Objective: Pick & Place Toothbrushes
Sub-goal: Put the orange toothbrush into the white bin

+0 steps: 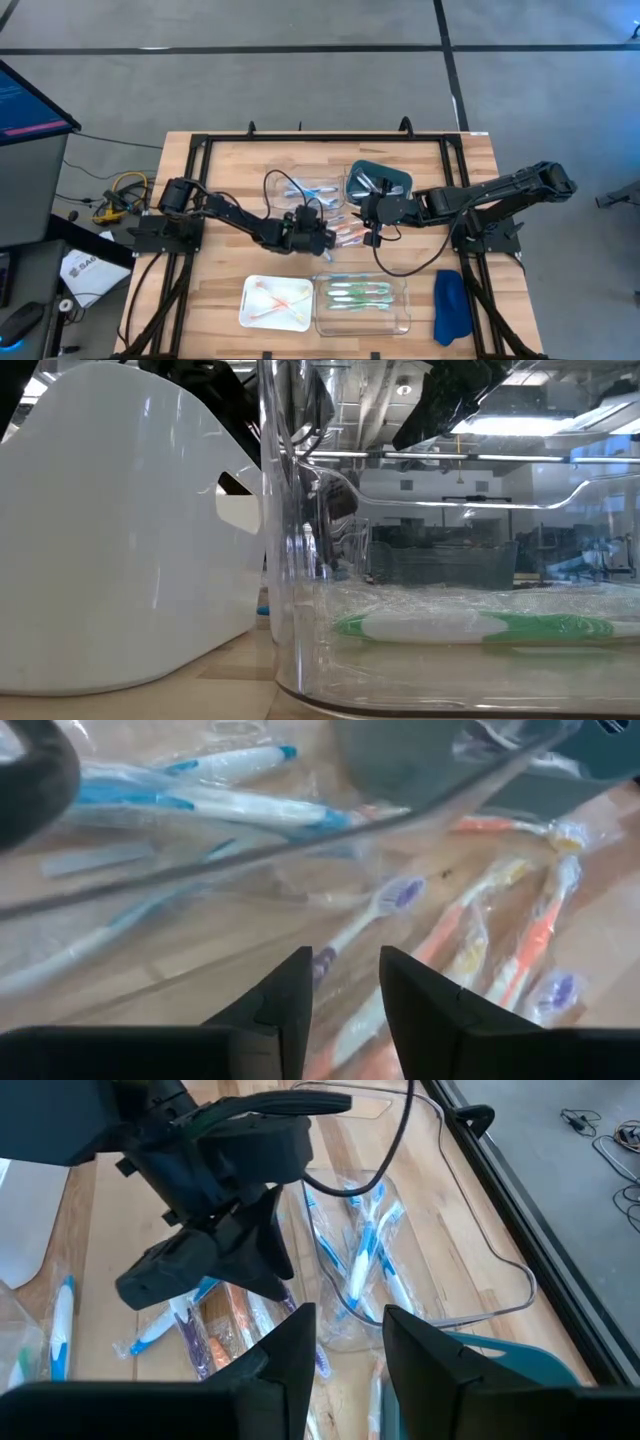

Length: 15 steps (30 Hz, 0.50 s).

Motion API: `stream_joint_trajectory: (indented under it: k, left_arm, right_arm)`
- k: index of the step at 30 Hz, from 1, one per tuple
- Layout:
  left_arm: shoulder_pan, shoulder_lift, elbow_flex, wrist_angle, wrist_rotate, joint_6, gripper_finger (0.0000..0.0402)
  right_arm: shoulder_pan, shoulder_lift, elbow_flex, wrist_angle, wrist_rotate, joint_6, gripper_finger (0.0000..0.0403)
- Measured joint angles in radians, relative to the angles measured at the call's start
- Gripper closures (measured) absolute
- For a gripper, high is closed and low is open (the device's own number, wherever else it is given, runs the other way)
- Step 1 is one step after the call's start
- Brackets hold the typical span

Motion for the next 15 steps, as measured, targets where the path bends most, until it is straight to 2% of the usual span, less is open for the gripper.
stream_joint_trajectory:
  k: [9,15]
  left_arm:
    - [0.044,0.0,0.0,0.001,0.003,0.032,0.0289]
    - [0.08,0.0,0.0,0.0,0.004,0.12,0.0289]
  right_arm:
    - [0.0,0.0,0.0,0.0,0.0,0.021,0.029]
    - [0.0,0.0,0.0,0.0,0.0,0.043,0.029]
